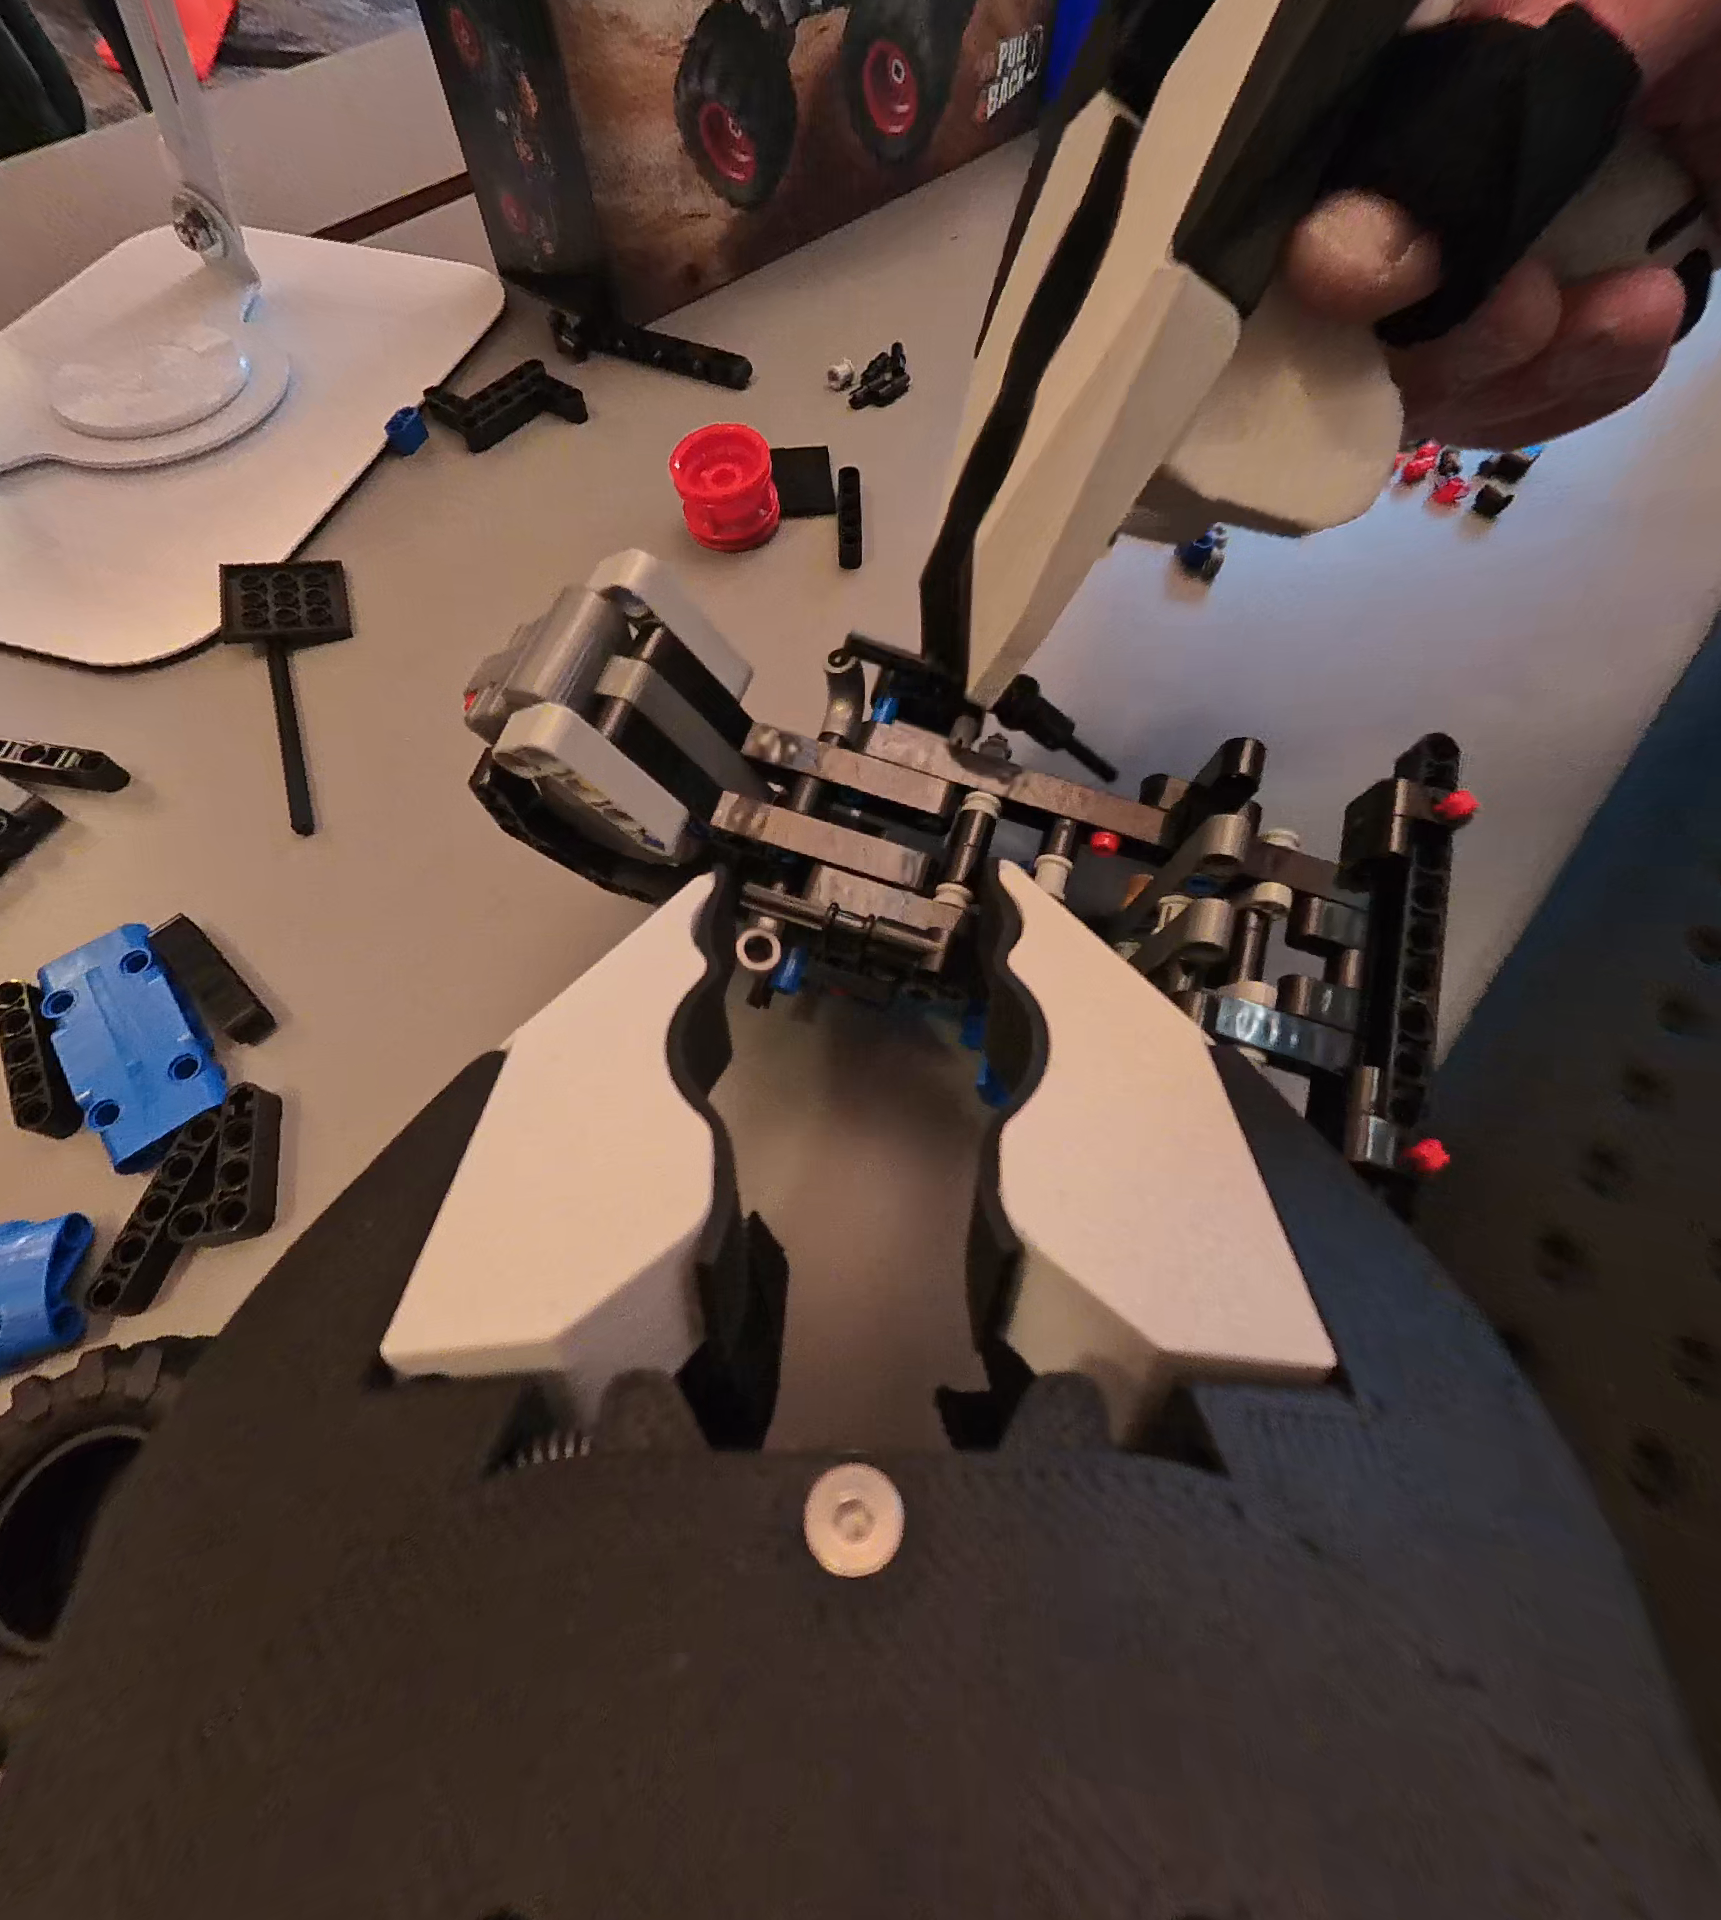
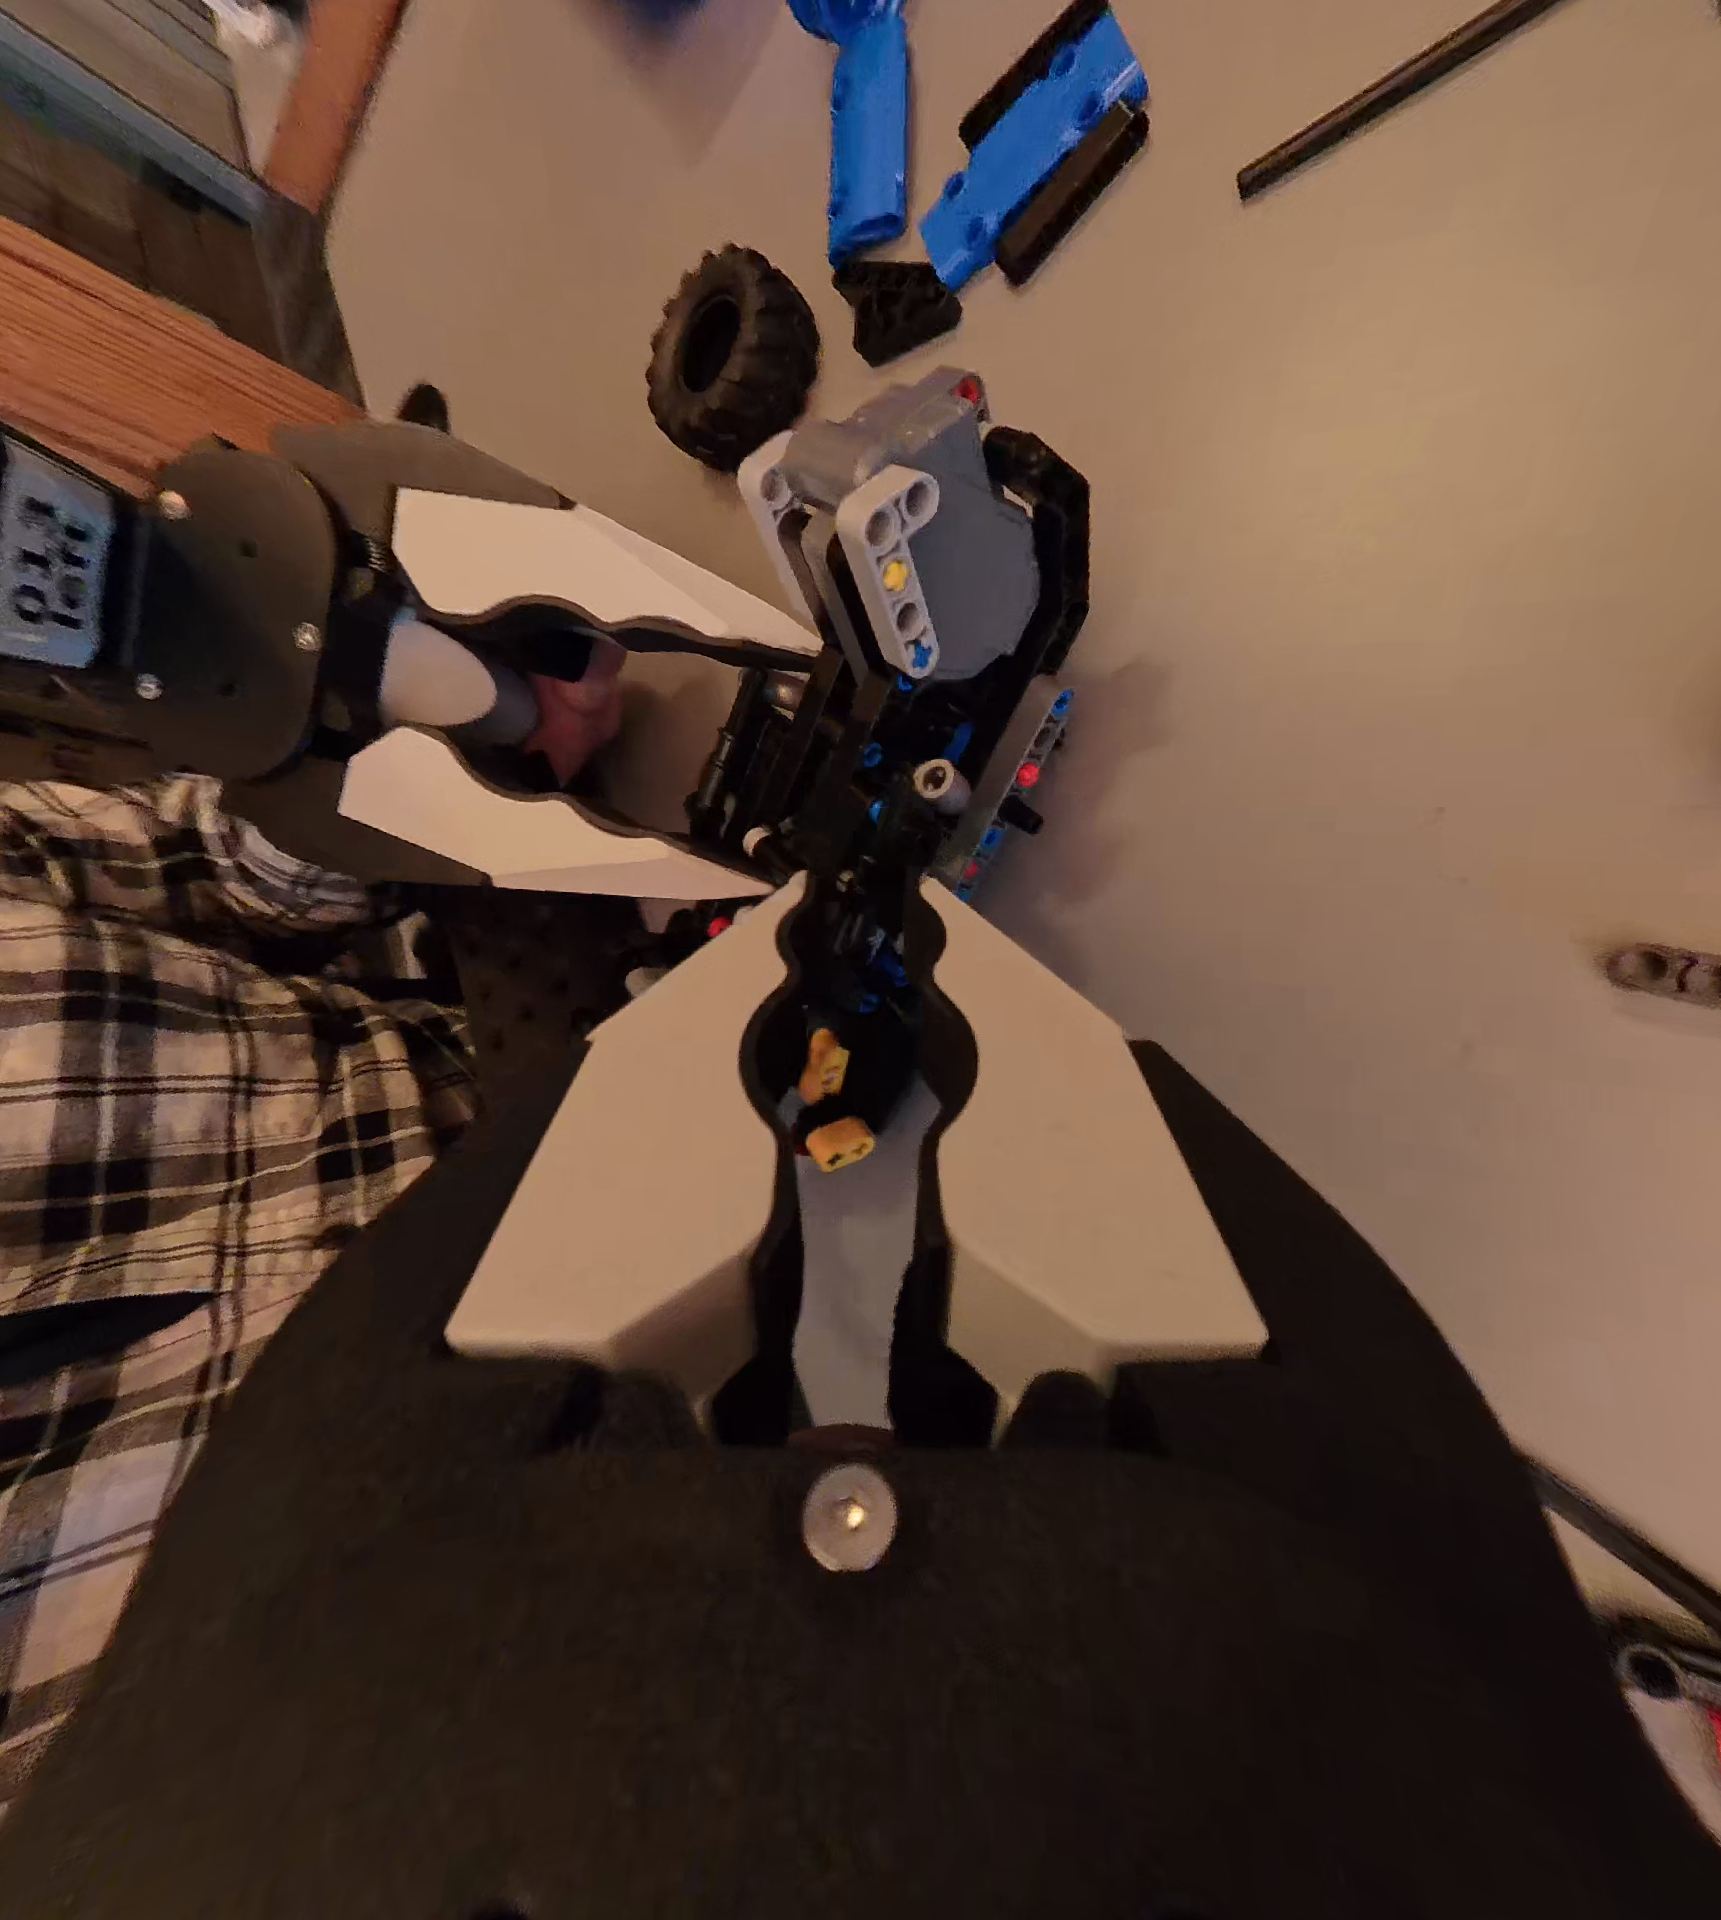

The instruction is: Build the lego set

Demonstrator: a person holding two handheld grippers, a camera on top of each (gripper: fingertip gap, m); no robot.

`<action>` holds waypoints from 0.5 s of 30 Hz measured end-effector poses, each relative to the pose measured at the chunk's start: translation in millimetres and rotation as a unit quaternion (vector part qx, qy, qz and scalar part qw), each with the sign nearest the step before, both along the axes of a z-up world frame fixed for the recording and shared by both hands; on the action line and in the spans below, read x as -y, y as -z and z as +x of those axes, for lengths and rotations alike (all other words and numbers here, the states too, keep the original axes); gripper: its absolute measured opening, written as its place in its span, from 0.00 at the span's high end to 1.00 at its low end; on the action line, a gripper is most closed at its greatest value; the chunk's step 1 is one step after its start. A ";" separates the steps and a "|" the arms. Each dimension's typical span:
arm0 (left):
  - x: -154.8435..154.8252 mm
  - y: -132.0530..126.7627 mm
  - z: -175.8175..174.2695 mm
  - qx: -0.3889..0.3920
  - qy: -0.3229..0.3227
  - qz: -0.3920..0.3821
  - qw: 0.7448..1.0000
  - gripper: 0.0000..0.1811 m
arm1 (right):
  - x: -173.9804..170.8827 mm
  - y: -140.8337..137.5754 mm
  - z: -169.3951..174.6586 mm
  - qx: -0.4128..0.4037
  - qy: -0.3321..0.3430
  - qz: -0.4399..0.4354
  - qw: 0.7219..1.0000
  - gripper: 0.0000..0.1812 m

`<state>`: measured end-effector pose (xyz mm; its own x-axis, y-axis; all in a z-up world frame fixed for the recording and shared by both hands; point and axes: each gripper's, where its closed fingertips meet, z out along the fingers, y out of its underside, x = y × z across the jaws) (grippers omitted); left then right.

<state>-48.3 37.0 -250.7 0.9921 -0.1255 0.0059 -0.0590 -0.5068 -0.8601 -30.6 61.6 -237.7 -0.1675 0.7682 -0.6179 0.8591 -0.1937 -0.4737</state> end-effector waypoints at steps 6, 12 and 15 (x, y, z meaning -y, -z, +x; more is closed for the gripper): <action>-3.1 -0.9 1.5 -0.008 -0.004 0.002 1.000 0.75 | -4.6 2.4 0.6 -0.034 0.034 -0.017 0.999 0.95; -4.3 -1.0 2.3 -0.012 -0.008 0.003 1.000 0.75 | -6.0 4.3 1.6 -0.055 0.062 -0.062 0.995 0.96; -4.9 -1.1 3.0 -0.014 -0.008 0.004 1.000 0.75 | -6.7 3.7 2.1 -0.050 0.063 -0.072 0.994 0.96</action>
